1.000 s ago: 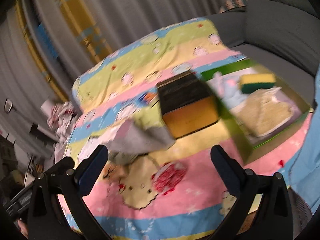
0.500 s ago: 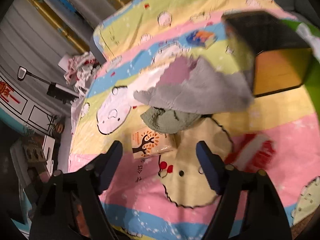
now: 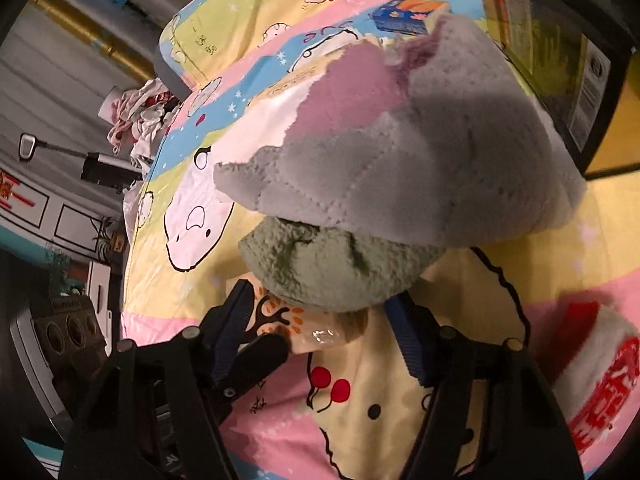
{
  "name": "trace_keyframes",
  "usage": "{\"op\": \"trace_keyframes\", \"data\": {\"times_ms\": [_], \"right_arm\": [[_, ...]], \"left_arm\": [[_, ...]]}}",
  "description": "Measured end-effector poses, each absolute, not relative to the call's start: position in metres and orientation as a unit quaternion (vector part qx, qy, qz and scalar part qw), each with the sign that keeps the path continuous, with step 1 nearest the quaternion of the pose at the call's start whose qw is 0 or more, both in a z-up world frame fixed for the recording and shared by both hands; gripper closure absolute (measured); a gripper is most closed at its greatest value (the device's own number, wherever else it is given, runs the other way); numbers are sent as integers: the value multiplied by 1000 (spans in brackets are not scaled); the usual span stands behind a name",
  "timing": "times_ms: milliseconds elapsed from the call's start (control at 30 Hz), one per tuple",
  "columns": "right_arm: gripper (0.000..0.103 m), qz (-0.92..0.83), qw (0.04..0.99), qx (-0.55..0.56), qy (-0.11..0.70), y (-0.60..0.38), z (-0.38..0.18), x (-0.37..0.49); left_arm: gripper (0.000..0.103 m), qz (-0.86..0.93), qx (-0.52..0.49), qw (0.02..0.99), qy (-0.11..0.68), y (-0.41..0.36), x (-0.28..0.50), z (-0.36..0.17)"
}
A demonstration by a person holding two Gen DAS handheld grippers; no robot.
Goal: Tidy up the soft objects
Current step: 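Grasp the tissue pack with the right gripper and lift it, then carry the tissue pack with the right gripper over the green box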
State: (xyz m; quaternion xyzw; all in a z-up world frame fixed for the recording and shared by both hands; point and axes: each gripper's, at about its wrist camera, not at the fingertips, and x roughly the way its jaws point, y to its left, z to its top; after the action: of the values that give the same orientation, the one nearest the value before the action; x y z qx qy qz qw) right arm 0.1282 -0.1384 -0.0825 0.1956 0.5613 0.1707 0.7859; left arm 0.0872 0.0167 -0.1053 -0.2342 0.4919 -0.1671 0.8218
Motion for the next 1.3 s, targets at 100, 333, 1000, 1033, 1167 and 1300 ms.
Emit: {"op": "trace_keyframes", "data": {"times_ms": [100,333,1000,1033,1167,1300], "right_arm": [[54,196,782,203,556,-137,-80,127],[54,208,778,220,550,-137,-69,108],[53,221,855,211,419,-156,38,41],[53,219,857,211,415,-158,41,39],[53,213,867,206,402,-162,50,29],[53,200,877,200,389,-169,58,22]], "left_arm": [[60,-164,-228,823,493,12,82,-101],[60,-149,-184,849,472,4,62,-71],[60,-185,-133,907,355,-19,9,25],[60,-187,-132,908,350,-21,8,27],[60,-201,-129,910,340,-26,1,34],[60,-216,-128,910,330,-33,-3,39]]}}
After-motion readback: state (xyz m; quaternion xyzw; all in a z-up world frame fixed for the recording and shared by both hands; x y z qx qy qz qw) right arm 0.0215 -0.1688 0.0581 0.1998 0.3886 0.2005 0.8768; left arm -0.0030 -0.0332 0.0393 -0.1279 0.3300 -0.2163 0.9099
